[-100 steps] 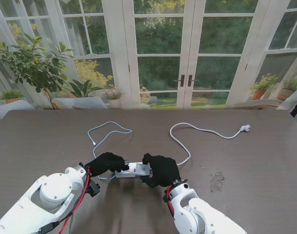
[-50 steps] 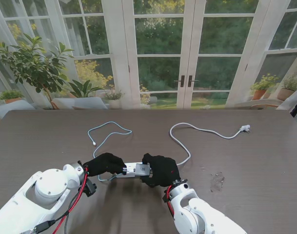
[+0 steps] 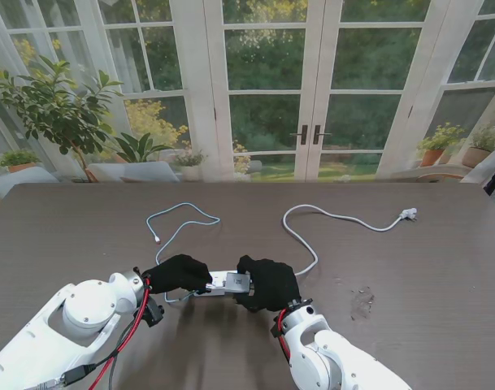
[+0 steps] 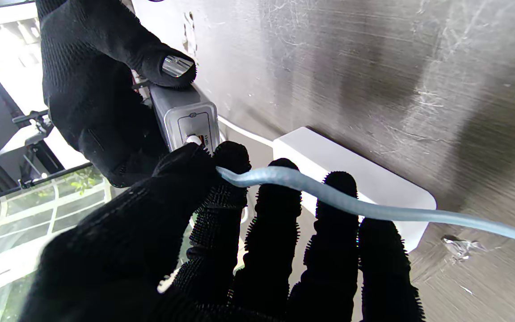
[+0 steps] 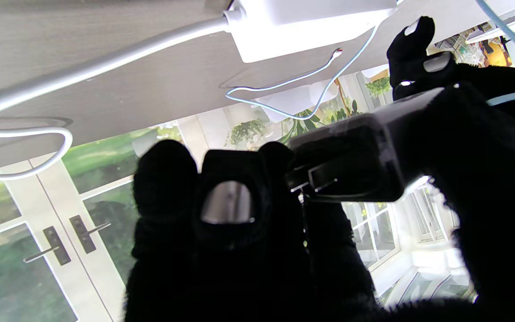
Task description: Set up the charging station
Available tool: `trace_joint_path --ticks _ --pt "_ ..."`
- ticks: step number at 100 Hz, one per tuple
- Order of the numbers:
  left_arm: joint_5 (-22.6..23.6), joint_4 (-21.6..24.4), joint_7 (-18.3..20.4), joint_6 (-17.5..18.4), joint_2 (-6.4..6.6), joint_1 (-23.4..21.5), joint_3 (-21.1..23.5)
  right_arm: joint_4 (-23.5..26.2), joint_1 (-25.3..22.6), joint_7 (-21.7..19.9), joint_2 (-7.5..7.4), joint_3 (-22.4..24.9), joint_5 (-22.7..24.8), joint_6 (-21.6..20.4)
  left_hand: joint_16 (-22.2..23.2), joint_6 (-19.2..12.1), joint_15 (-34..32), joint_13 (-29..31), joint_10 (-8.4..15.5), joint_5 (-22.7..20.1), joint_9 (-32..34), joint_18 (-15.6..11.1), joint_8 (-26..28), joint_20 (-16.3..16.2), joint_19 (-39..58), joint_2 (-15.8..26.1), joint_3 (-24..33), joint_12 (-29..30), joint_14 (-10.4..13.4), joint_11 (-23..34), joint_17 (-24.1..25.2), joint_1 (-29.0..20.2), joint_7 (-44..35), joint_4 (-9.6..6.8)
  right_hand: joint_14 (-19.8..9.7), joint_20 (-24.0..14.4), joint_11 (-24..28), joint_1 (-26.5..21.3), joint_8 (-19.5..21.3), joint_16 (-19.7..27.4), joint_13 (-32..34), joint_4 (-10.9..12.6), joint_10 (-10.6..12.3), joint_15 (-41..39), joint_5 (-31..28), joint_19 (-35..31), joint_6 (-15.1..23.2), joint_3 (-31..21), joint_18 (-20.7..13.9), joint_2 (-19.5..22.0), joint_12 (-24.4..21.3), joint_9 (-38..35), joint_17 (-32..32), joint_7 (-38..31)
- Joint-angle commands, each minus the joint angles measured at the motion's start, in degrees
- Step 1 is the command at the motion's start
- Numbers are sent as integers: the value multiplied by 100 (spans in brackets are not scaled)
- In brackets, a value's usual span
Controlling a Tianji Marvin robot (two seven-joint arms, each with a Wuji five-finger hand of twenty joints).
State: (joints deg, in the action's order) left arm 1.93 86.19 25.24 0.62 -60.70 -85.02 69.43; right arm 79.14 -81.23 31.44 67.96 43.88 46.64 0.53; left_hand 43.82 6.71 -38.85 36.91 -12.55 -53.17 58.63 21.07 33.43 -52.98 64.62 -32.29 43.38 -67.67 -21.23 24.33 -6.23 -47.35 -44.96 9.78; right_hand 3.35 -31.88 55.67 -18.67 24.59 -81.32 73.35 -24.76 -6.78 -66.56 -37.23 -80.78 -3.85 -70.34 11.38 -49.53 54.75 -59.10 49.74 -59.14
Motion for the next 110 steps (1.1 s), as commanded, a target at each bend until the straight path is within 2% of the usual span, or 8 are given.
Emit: trace_joint_path --ticks 1,17,33,56,72,77,89,110 --pt "-48 -21 98 9 -44 12 -26 50 -24 -58 32 -6 -2 -28 123 -330 -237 238 183 -247 284 -13 -4 -141 325 -252 306 -160 131 15 -65 -257 -269 159 -157 28 317 -757 269 4181 204 362 578 -152 -265 -293 813 -956 -121 694 77 -391 76 -2281" --pt "-92 -97 28 74 -69 55 -87 49 -35 -57 49 -5 -55 -17 257 -284 -621 646 302 -333 711 12 -75 -210 666 -331 515 -256 120 106 -372 -245 -393 143 -167 28 318 -768 269 4181 205 362 568 -153 -265 -294 813 -963 -126 685 76 -396 82 -2281" --pt "-177 -193 -41 182 -99 99 -148 34 -34 -49 65 -16 -107 -26 309 -246 -848 979 278 -447 952 69 -129 -178 851 -460 750 -135 39 166 -711 -150 -483 177 -201 38 320 -781 271 4170 207 361 559 -172 -284 -282 797 -996 -124 652 70 -425 133 -2281" --pt "-241 -314 -246 344 -158 139 -204 33 -53 -120 82 -6 -235 -80 313 -206 -942 1224 252 -537 1103 132 -145 -145 994 -587 985 -48 -47 190 -980 -74 -530 227 -292 51 335 -838 314 4078 216 336 533 -348 -351 -259 714 -1099 -98 569 100 -501 292 -2273" --pt "-288 -374 -364 411 -194 155 -239 16 -49 -99 91 -20 -247 -96 449 -162 -1209 1392 223 -512 1109 211 -51 -156 1173 -616 1255 -117 -120 268 -1163 -12 -606 290 -254 37 331 -847 350 4036 208 325 517 -420 -366 -258 685 -1124 -95 551 139 -529 322 -2259" --pt "-305 -384 -378 424 -200 157 -247 12 -45 -88 96 -26 -250 -94 550 -126 -1426 1570 157 -484 1092 225 14 -182 1277 -624 1326 -152 -23 274 -1328 -12 -637 325 -283 34 327 -849 355 4035 209 324 513 -418 -367 -256 685 -1126 -91 549 146 -529 324 -2255" --pt "-338 -436 -389 504 -207 182 -290 -3 -32 -62 110 -44 -266 -88 679 -102 -1756 1998 189 -374 1064 231 259 -155 1443 -586 1336 -308 312 370 -1795 -34 -816 356 -293 28 319 -847 362 4031 208 321 515 -416 -368 -251 685 -1125 -77 550 156 -531 327 -2250" --pt "-382 -551 -446 658 -232 256 -401 -22 -28 -42 128 -66 -307 -92 711 -66 -1859 2397 152 -390 1106 247 212 -47 1558 -614 1340 -313 531 398 -2216 -34 -897 346 -258 14 314 -862 368 4016 211 322 516 -429 -369 -246 685 -1138 -94 541 172 -534 339 -2245"
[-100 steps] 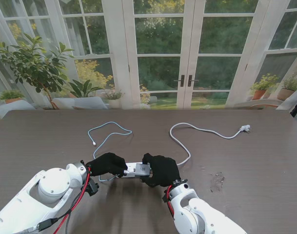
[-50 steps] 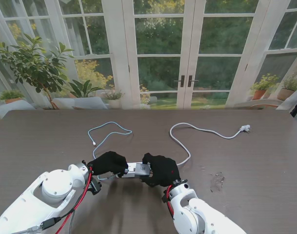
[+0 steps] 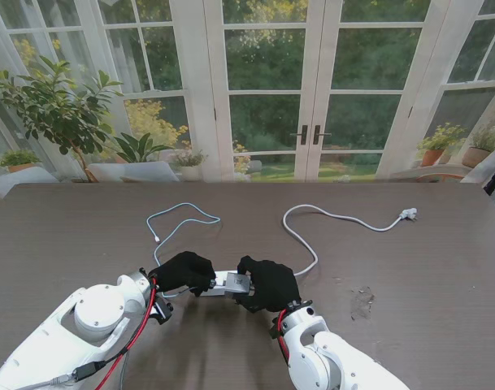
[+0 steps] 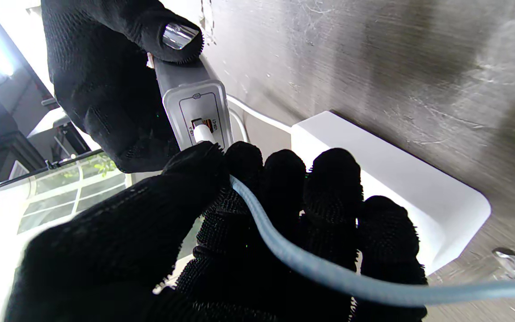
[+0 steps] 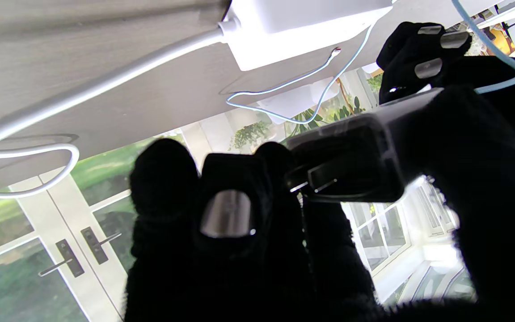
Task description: Set up the charging station
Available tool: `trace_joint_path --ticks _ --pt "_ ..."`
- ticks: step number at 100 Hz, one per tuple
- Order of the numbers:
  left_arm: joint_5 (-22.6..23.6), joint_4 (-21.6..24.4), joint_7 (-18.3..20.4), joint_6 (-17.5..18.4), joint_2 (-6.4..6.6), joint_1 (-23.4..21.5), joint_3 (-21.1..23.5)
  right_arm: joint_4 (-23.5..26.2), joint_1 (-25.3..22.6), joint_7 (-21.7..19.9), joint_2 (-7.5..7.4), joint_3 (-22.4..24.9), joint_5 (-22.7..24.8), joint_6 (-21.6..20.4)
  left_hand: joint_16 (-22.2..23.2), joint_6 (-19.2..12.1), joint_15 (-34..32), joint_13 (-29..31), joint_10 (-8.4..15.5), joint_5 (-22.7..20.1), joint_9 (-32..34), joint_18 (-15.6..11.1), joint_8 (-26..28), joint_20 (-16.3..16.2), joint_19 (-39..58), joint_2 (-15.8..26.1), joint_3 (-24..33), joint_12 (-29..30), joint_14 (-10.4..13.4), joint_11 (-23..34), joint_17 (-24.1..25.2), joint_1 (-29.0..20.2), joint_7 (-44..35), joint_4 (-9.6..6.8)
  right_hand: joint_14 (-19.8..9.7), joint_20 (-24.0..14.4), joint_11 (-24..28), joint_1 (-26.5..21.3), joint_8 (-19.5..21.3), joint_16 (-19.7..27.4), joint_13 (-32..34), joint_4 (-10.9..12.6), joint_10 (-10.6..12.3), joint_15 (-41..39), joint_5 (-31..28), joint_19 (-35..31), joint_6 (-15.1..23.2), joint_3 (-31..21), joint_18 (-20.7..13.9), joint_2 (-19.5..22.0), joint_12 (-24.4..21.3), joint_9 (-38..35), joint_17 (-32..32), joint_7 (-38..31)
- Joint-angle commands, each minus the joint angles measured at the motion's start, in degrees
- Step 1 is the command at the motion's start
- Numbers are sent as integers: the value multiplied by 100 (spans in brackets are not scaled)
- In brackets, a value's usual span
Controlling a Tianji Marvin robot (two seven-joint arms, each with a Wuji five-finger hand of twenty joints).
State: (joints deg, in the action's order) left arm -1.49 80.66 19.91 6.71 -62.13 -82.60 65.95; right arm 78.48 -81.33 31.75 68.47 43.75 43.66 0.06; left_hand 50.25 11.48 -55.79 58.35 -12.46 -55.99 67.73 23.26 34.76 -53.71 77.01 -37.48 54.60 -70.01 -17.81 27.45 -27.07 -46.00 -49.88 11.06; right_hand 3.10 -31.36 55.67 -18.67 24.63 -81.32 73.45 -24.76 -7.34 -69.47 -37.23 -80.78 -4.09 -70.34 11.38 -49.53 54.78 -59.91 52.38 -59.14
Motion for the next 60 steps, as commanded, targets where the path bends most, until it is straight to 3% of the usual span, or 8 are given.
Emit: trace_joint_path --ticks 1,60 --pt "-44 -3 80 54 -91 17 -57 44 -19 -74 78 -53 -13 -45 69 -543 -166 260 138 -113 201 31 76 29 323 -97 220 -76 188 87 -140 -170 -408 218 -258 -39 314 -863 364 4017 201 322 572 -136 -369 -246 709 -1140 -96 541 169 -453 76 -2245" --pt "-216 -227 -161 193 -195 164 -293 -94 23 64 203 -163 -257 -1 75 -491 -113 465 85 -229 302 99 -29 147 412 -139 240 113 244 65 -336 -146 -353 208 -360 -40 292 -933 479 3908 205 306 518 -296 -448 -197 621 -1233 -43 434 251 -580 273 -2216"
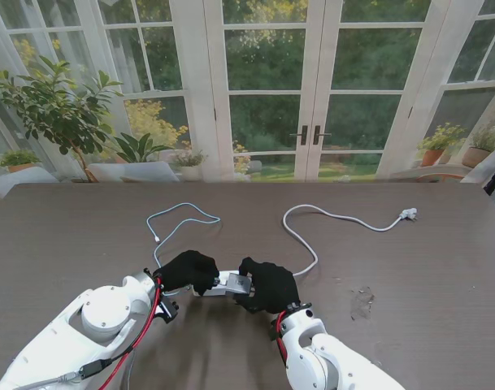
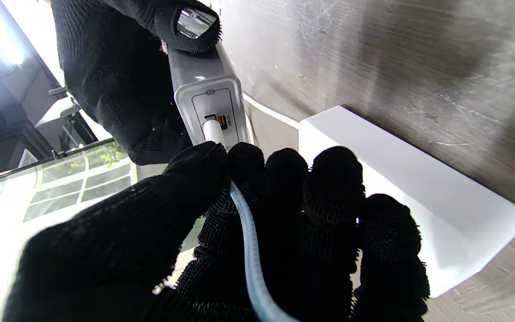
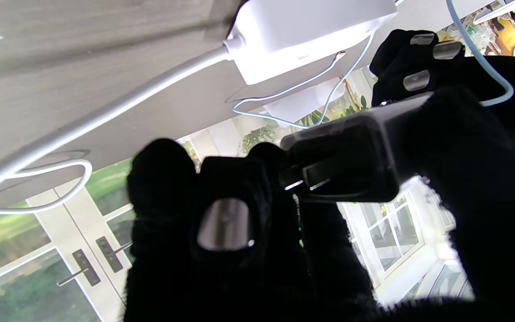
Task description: Set up the charging station
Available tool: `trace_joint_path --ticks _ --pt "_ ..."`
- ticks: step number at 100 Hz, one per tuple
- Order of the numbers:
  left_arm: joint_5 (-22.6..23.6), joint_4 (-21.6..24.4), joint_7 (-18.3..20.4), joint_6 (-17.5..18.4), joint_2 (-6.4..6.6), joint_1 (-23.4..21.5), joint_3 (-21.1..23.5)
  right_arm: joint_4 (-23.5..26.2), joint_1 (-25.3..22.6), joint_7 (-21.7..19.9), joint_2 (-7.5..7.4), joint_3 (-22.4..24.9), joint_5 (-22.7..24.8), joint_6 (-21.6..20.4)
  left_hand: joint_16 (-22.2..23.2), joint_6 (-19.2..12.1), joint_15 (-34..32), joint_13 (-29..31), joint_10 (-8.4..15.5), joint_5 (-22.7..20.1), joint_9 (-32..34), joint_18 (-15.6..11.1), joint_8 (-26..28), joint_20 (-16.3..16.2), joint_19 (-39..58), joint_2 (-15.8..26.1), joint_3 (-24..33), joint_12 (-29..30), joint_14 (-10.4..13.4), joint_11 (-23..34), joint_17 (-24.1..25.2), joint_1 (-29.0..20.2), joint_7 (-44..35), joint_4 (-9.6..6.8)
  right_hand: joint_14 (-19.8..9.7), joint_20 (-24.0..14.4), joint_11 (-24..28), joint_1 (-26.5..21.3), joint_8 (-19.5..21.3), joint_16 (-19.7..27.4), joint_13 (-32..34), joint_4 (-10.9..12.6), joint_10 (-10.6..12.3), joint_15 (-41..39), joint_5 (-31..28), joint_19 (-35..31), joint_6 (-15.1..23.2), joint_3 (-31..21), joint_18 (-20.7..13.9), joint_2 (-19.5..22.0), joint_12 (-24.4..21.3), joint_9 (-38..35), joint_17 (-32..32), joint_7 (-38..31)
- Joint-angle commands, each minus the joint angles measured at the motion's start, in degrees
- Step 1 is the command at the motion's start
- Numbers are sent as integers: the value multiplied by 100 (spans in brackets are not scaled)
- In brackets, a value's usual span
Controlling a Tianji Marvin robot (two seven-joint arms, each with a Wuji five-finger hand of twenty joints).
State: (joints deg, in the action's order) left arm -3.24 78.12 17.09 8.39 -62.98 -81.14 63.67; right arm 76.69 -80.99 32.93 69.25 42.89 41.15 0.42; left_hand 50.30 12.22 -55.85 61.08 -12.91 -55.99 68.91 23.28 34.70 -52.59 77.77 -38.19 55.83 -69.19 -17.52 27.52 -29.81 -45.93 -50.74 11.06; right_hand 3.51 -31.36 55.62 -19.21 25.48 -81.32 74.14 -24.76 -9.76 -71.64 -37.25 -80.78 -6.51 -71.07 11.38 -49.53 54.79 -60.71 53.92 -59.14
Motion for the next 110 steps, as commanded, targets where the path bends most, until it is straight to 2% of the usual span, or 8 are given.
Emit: trace_joint_path --ticks 1,46,84,93,94,96,105,110 --pt "-44 22 119 28 -112 21 -69 83 -11 -53 128 -79 -11 -36 70 -568 -107 193 131 -231 188 98 -23 37 337 -71 117 32 217 60 -62 -152 -267 208 -398 -41 296 -881 395 3906 136 306 756 -82 -451 -196 861 -1161 -41 431 253 -503 123 -2216" --pt "-84 -177 31 125 -172 290 -329 52 12 9 217 -143 -195 16 90 -525 -101 302 115 -287 239 128 -15 88 394 -85 124 117 255 86 -184 -126 -234 211 -462 -57 188 -954 492 3798 135 294 734 -180 -573 -132 848 -1246 -59 326 352 -655 300 -2132" --pt "68 -214 5 239 -162 406 -480 97 61 2 275 -206 -293 168 96 -594 -71 376 53 -365 276 98 -72 115 417 -170 151 202 303 63 -250 -105 -189 227 -469 -71 155 -976 513 3763 136 290 719 -198 -613 -106 836 -1264 -58 301 388 -689 330 -2108" --pt "60 -245 34 253 -160 432 -517 101 67 5 289 -212 -320 185 104 -592 -58 388 187 -372 300 86 -86 125 421 -179 163 206 294 76 -257 -103 -178 234 -485 -72 154 -988 522 3758 137 293 722 -200 -618 -103 845 -1270 -57 294 395 -699 348 -2101" --pt "63 -248 37 255 -159 435 -521 103 67 6 289 -212 -321 186 105 -590 -58 390 119 -374 291 89 -86 126 423 -178 164 212 294 67 -260 -104 -178 234 -486 -73 153 -984 522 3758 137 291 724 -201 -618 -102 845 -1267 -57 293 395 -701 349 -2101" --pt "69 -253 40 257 -158 440 -529 106 66 8 290 -212 -322 190 107 -589 -57 392 168 -376 297 92 -87 127 425 -177 163 209 296 73 -262 -96 -178 237 -489 -73 152 -984 524 3756 138 291 728 -202 -618 -101 845 -1268 -57 293 395 -702 351 -2100" --pt "75 -280 52 269 -158 464 -563 115 62 17 300 -211 -344 188 115 -574 -52 397 48 -382 293 101 -88 130 430 -187 172 223 298 61 -273 -106 -176 239 -505 -72 146 -989 531 3749 137 290 727 -206 -619 -90 845 -1278 -76 291 401 -710 365 -2094" --pt "75 -300 54 286 -160 483 -588 121 59 19 302 -209 -350 190 118 -584 -52 407 178 -384 312 102 -89 132 431 -187 168 217 304 76 -273 -97 -175 244 -522 -73 142 -989 536 3743 138 287 732 -206 -620 -82 845 -1283 -87 289 407 -712 383 -2090"
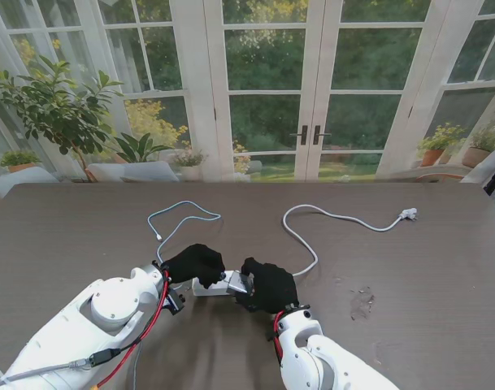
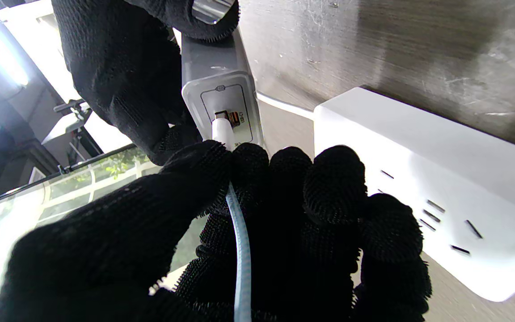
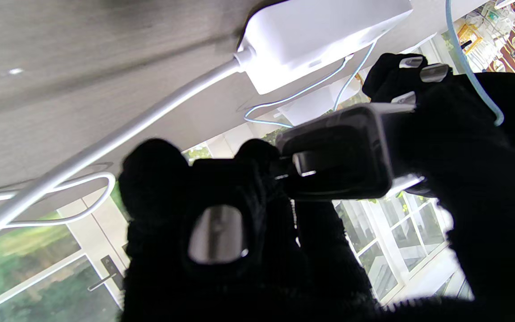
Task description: Set up the charging station
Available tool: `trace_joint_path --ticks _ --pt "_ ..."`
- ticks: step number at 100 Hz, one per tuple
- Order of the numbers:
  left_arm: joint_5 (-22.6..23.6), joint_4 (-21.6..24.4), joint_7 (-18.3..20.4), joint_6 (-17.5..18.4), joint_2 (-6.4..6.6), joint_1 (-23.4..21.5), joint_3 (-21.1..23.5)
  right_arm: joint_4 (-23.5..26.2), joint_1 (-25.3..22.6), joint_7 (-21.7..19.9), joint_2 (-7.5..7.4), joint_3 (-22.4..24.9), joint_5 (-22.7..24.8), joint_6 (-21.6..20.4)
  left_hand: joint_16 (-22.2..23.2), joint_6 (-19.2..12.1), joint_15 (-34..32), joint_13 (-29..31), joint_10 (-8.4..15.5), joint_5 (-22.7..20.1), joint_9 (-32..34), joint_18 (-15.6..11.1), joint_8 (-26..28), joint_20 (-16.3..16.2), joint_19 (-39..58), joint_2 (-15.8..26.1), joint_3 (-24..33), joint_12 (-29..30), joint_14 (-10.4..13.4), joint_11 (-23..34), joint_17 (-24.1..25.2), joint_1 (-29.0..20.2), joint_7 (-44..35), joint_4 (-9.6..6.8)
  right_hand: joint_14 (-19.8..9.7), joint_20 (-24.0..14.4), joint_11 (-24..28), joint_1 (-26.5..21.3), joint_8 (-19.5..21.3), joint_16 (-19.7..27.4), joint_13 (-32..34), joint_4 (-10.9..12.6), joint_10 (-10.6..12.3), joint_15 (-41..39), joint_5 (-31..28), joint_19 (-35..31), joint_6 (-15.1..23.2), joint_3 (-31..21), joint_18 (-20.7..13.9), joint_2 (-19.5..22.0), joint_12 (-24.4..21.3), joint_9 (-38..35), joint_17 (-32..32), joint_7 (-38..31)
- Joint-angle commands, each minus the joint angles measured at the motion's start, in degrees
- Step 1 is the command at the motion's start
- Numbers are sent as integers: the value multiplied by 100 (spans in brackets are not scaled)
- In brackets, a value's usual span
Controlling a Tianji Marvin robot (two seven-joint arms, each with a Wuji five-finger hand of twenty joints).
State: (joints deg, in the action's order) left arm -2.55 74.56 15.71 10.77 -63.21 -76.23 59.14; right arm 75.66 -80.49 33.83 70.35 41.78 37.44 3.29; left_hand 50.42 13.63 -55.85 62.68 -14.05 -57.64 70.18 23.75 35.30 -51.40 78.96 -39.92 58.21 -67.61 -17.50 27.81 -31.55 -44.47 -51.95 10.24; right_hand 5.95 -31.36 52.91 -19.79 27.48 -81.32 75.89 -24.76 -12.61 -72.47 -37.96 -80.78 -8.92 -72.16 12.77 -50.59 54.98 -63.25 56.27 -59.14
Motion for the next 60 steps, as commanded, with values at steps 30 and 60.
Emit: trace_joint_path --ticks 30,60 --pt "162 -48 19 154 -169 77 -237 256 -36 -91 216 -66 -117 -182 124 -733 -44 259 303 -209 179 44 -147 16 336 0 -65 67 313 42 -139 -236 -42 333 -802 -83 411 -969 386 3724 -35 276 1024 -123 -554 -54 1073 -1207 -257 380 417 -459 185 -2099" --pt "131 -161 -36 260 -201 152 -336 289 -66 -81 254 -64 -230 -166 115 -733 -14 280 309 -213 183 30 -164 25 347 -8 -62 92 341 29 -181 -248 -35 326 -817 -96 421 -989 408 3710 -35 272 1015 -115 -556 -21 1071 -1207 -238 376 454 -439 201 -2083"
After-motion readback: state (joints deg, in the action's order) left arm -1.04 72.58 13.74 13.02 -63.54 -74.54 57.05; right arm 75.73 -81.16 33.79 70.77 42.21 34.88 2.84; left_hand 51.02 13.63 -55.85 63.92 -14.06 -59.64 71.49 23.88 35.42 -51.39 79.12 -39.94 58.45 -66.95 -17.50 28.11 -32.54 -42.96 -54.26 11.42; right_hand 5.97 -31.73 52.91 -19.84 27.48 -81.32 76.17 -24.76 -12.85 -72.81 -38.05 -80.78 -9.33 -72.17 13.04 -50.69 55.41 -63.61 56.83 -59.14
